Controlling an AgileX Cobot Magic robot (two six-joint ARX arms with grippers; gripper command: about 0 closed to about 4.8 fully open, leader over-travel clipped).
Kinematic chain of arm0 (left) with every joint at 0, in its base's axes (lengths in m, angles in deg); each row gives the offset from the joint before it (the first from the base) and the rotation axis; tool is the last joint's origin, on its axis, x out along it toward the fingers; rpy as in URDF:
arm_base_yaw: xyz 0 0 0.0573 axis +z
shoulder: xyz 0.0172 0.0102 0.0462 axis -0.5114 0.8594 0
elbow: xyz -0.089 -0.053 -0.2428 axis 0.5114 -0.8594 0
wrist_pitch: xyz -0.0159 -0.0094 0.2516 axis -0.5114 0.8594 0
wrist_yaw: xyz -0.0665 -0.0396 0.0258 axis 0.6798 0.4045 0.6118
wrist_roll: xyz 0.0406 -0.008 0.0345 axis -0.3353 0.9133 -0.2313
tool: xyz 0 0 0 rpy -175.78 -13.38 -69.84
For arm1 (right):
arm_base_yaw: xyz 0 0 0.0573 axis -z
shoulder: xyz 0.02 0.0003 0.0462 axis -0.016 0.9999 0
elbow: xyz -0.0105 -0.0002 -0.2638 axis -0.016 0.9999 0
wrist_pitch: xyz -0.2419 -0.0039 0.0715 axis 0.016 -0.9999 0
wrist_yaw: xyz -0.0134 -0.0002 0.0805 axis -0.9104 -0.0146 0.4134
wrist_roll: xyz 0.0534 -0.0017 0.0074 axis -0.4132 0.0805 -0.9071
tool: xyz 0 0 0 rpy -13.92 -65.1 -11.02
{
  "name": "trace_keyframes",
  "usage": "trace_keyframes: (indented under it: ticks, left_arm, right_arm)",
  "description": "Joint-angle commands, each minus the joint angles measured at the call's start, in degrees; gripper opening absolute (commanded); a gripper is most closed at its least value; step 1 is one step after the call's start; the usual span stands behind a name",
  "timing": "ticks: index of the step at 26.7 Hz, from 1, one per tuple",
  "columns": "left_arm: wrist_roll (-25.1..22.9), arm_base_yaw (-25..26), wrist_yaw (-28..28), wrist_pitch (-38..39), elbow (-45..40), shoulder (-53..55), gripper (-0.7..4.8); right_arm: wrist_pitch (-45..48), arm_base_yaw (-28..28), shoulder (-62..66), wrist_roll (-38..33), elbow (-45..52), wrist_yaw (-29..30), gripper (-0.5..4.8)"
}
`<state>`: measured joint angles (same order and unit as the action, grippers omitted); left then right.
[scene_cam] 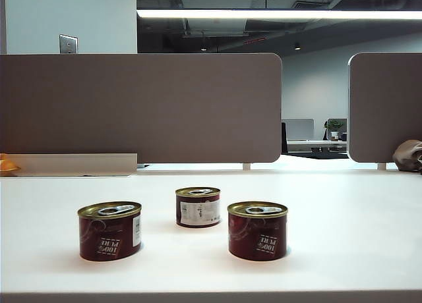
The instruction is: Pick up the cans one by one and stack them together.
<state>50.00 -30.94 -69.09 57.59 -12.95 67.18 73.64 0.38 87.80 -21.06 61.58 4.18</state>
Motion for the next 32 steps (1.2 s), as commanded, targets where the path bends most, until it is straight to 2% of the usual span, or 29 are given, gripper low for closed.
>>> trace_keyframes:
  ticks: [1, 2, 6, 8, 10, 13, 15, 17, 20, 24, 27, 28, 32]
  left_arm:
    - [4.2, 0.1, 0.4, -0.2, 0.2, 0.0, -0.05]
    - [8.0, 0.1, 0.4, -0.1, 0.6, 0.0, -0.05]
    - [19.3, 0.1, 4.0, 0.0, 2.7, 0.0, -0.05]
    - [23.7, 0.1, 13.0, 0.0, 5.7, 0.0, -0.05]
    - [24.2, 0.1, 21.1, -0.2, 7.7, 0.0, -0.05]
    - [26.2, 0.1, 29.0, -0.3, 9.3, 0.0, -0.05]
    - [32.4, 0.1, 34.0, -0.8, 10.6, 0.0, -0.05]
    - [36.8, 0.1, 38.6, -1.0, 12.5, 0.0, -0.06]
    - [37.4, 0.1, 40.9, -1.0, 16.0, 0.1, -0.06]
    - [36.5, 0.1, 34.1, -0.9, 21.7, 0.4, -0.06]
    - [32.0, 0.1, 31.5, 0.7, 25.5, 2.9, -0.06]
    - [29.3, 0.1, 31.9, 3.9, 27.8, 5.8, -0.06]
    - [22.3, 0.1, 32.3, 15.9, 34.1, 16.2, -0.06]
  right_arm:
    - [0.5, 0.0, 0.0, -8.9, 0.1, 1.7, 0.04]
    - [0.5, 0.0, 0.0, -16.3, -0.1, 2.8, 0.04]
    - [0.6, 0.0, 0.0, -30.6, -0.9, 10.7, 0.04]
    - [0.9, 0.0, 0.0, -40.7, -1.9, 24.9, 0.03]
    - [5.1, 0.0, 0.0, -45.1, -1.9, 32.7, 0.03]
    - [10.2, 0.0, 0.0, -48.0, -1.9, 39.6, 0.04]
    - [16.4, 0.0, 0.0, -52.2, -1.9, 43.4, 0.03]
    - [19.3, 0.0, 0.0, -55.7, -2.6, 42.9, 0.03]
    - [19.3, 0.2, 0.1, -55.2, -5.8, 41.8, 0.03]
    - [14.3, 0.2, 0.5, -49.1, -10.8, 41.4, 0.03]
    - [4.4, 0.1, 2.5, -41.2, -15.3, 41.6, 0.03]
    - [-0.1, 0.1, 4.2, -37.0, -17.8, 41.9, 0.03]
    - [-7.4, 0.1, 10.5, -29.3, -24.4, 41.8, 0.03]
